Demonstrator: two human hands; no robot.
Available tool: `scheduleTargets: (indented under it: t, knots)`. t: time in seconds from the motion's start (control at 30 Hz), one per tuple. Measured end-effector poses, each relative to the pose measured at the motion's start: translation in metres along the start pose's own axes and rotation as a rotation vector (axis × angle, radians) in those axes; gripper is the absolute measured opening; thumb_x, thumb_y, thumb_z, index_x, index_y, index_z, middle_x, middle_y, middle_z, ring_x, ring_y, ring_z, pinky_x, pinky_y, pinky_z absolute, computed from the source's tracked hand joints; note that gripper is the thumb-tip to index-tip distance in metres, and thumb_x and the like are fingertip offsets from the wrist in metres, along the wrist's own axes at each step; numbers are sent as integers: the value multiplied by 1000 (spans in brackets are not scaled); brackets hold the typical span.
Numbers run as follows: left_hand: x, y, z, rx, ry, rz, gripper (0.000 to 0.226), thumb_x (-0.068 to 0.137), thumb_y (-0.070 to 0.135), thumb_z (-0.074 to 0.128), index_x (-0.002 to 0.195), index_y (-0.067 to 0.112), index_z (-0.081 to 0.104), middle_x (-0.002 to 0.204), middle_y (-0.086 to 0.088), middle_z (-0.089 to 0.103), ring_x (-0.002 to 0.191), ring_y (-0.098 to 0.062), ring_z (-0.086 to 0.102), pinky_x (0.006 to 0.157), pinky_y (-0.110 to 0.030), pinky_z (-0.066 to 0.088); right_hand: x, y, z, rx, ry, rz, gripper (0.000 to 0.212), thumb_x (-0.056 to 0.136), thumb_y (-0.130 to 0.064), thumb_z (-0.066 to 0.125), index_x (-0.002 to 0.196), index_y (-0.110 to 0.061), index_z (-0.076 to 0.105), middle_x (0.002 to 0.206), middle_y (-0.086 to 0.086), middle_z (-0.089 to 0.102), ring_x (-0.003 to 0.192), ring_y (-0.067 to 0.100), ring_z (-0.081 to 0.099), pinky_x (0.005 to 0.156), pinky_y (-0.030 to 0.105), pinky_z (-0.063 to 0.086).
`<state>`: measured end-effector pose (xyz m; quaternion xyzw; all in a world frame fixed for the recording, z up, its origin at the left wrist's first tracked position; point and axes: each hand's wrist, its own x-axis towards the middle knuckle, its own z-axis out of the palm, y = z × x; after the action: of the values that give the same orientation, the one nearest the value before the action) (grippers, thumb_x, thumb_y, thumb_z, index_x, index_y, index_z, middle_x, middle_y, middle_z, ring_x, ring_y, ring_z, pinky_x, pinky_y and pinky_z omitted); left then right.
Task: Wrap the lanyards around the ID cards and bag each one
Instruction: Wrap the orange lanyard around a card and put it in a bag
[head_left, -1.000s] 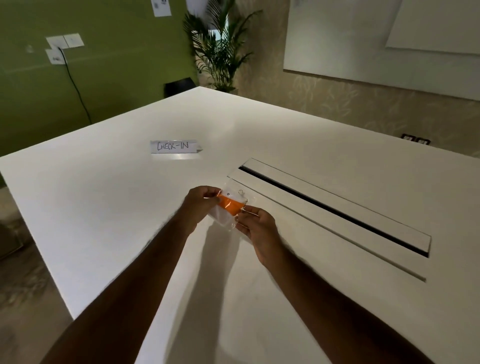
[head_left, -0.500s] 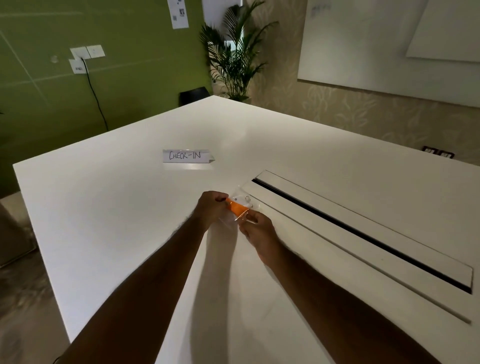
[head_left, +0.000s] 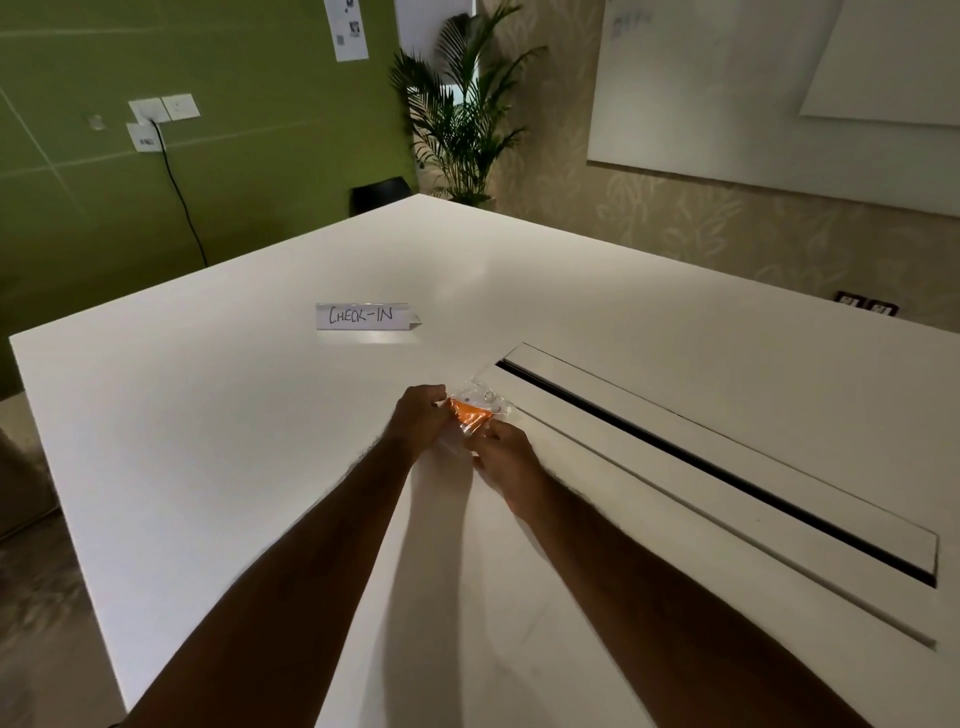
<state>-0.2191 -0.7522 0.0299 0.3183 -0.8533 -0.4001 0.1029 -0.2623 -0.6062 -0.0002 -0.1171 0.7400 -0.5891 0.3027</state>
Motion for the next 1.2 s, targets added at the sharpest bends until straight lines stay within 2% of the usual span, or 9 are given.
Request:
scheduleTargets:
  t: [0.1,0.17,0.27,0.43,0.6,0.77,0.93,1.07,1.2]
  knots:
    - [-5,4,-5,10,6,-50,55,100,26,68,150,7,51,157,-14,49,143,-32,49,118,-45,41,-3,1,-4,-58,9,3,34,83,-35,76,110,-14,73,106,14,75,109,39,71,103,57,56]
    - [-9,5,-7,12,10,-41,60,100,26,68,154,12,46,162,-11,43,147,-30,44,120,-46,39,-7,1,-8,-124,23,-4,33,82,-42,76,101,-16,70,98,10,70,99,35,70,102,57,57]
    - [-21,6,-11,53,7,-19,57,102,27,64,155,19,46,162,-8,43,147,-29,44,119,-49,40,-21,-2,-16,-250,29,7,50,82,-48,74,121,-15,69,122,14,73,114,36,71,103,51,57]
    - [-54,11,-12,220,55,124,49,105,32,57,153,24,50,158,-2,51,143,-24,50,122,-37,34,-54,0,-32,-451,86,-75,81,95,-55,68,160,-17,39,160,10,44,144,29,50,118,43,43]
    - [-97,26,-4,324,96,207,49,102,33,61,150,24,53,149,-4,60,137,-25,56,116,-32,37,-105,-2,-61,-851,127,-291,78,107,-48,52,166,-8,21,169,13,29,155,31,32,122,43,33]
    - [-144,46,16,396,92,338,54,98,32,68,148,17,55,147,-4,62,137,-21,56,118,-32,38,-154,5,-98,-1139,176,-450,74,109,-47,48,167,-11,20,172,10,26,158,27,29,125,42,32]
    - [-187,75,43,468,47,443,60,101,35,64,153,12,46,155,-6,53,145,-23,47,120,-35,34,-197,31,-151,-1154,258,-442,75,109,-52,43,167,-10,21,172,11,27,159,27,27,128,41,27]
    - [-219,99,73,429,-58,421,68,104,35,58,162,16,29,166,-4,37,156,-27,28,126,-39,21,-235,65,-201,-1205,246,-357,82,111,-56,34,169,-9,0,178,12,1,165,30,-2,132,42,1]
    - [-252,122,107,390,-116,455,74,104,33,60,164,16,21,169,-4,30,159,-30,19,126,-40,18,-282,102,-252,-1263,264,-271,86,109,-63,25,168,-9,-7,177,12,-9,164,32,-11,130,43,-6]
